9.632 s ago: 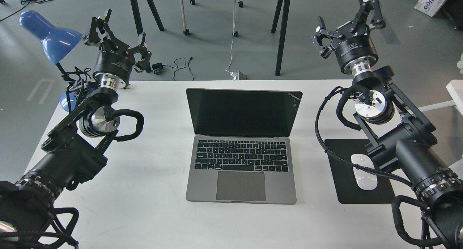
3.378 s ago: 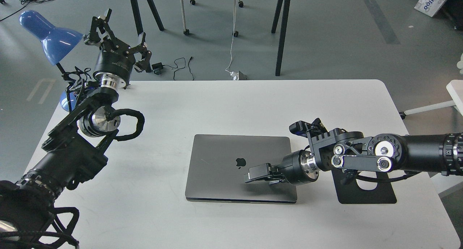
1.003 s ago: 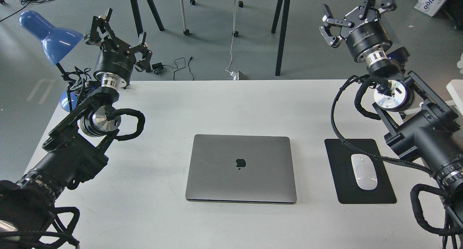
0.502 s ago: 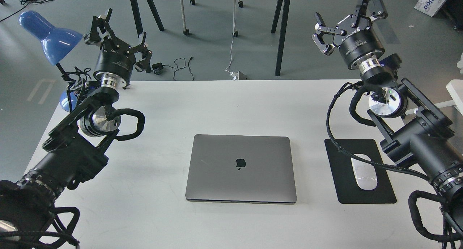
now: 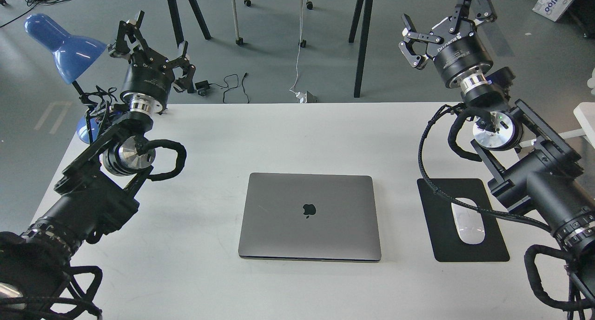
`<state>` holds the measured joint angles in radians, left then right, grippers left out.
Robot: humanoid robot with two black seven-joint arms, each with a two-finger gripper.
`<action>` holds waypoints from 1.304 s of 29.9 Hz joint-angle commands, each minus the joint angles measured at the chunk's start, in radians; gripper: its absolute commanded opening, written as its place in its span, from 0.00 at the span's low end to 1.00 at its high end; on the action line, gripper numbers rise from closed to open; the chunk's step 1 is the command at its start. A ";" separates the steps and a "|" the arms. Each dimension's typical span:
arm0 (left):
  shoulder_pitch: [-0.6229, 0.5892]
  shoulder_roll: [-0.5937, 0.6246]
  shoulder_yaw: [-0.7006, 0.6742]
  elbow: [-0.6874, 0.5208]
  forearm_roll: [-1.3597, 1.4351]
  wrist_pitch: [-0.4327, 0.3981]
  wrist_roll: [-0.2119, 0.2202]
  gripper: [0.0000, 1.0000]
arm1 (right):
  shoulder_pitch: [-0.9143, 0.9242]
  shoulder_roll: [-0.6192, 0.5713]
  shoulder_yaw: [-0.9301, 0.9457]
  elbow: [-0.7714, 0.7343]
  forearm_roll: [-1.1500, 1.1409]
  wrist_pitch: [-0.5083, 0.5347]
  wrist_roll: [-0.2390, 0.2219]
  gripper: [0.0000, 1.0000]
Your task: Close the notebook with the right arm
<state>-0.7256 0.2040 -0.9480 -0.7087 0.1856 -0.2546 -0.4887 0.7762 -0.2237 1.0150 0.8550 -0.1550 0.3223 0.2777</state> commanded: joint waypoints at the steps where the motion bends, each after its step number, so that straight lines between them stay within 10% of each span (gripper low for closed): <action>1: 0.000 0.000 0.000 0.000 0.000 0.000 0.000 1.00 | 0.000 0.014 0.007 -0.008 0.000 0.000 0.000 1.00; 39: 0.000 0.000 0.000 0.000 -0.002 0.000 0.000 1.00 | 0.000 0.006 -0.027 -0.004 -0.012 0.026 0.000 1.00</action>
<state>-0.7256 0.2040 -0.9480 -0.7087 0.1848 -0.2546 -0.4887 0.7763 -0.2181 0.9879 0.8523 -0.1673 0.3486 0.2777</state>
